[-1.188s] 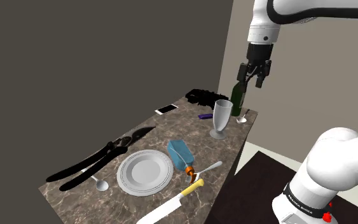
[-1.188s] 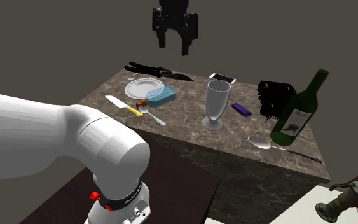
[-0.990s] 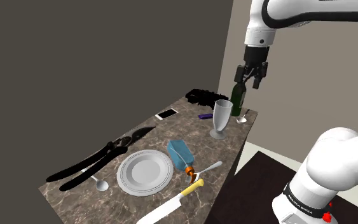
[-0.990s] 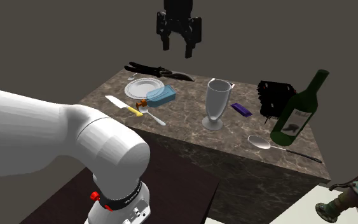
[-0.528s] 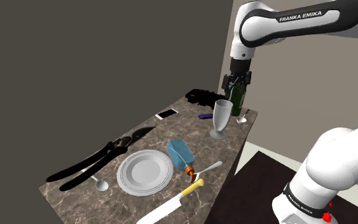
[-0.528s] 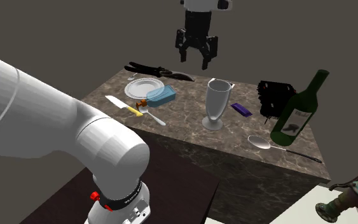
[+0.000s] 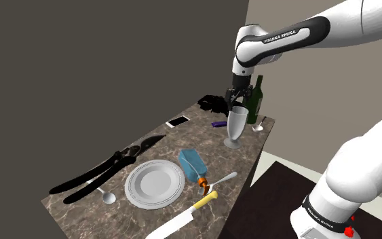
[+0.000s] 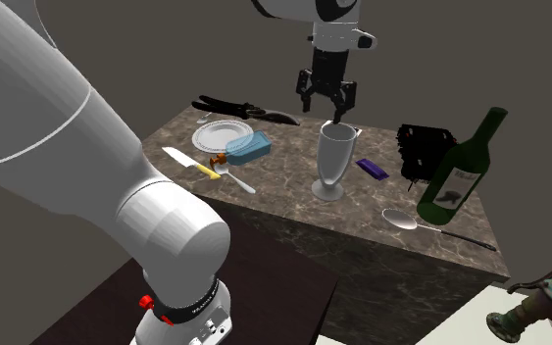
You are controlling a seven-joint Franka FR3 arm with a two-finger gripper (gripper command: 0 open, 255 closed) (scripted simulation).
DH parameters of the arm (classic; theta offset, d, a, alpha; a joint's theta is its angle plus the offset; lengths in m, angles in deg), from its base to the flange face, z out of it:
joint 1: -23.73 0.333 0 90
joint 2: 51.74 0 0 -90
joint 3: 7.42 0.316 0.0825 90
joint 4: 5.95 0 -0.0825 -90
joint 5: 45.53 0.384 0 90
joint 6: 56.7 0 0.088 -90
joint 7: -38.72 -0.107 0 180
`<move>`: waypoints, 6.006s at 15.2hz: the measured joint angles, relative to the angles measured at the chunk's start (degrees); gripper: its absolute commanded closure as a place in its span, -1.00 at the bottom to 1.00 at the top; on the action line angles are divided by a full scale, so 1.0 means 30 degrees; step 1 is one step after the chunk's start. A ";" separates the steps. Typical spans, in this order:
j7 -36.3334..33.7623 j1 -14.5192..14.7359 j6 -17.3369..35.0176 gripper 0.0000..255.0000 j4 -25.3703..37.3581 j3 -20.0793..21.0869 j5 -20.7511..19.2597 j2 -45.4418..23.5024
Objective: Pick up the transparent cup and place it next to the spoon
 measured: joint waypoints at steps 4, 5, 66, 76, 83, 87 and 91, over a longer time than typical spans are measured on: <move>0.0318 -0.0070 0.1413 -1.00 0.0198 -0.0202 0.0062 -0.1564; 0.0294 -0.0055 0.1624 -1.00 0.0135 -0.0190 0.0077 -0.1710; 0.0299 -0.0013 -0.7038 1.00 0.8179 -0.0085 0.0088 -0.1083; 0.0316 0.0012 -0.9634 1.00 1.1505 -0.0074 0.0149 -0.1817; 0.0164 0.0092 -1.1172 1.00 1.3597 0.0022 0.0217 -0.2377; -0.1383 0.0711 -1.0454 1.00 1.2051 0.0946 0.0411 -0.1564; -0.3309 0.1456 -0.9729 1.00 1.0781 0.2131 0.0748 -0.1009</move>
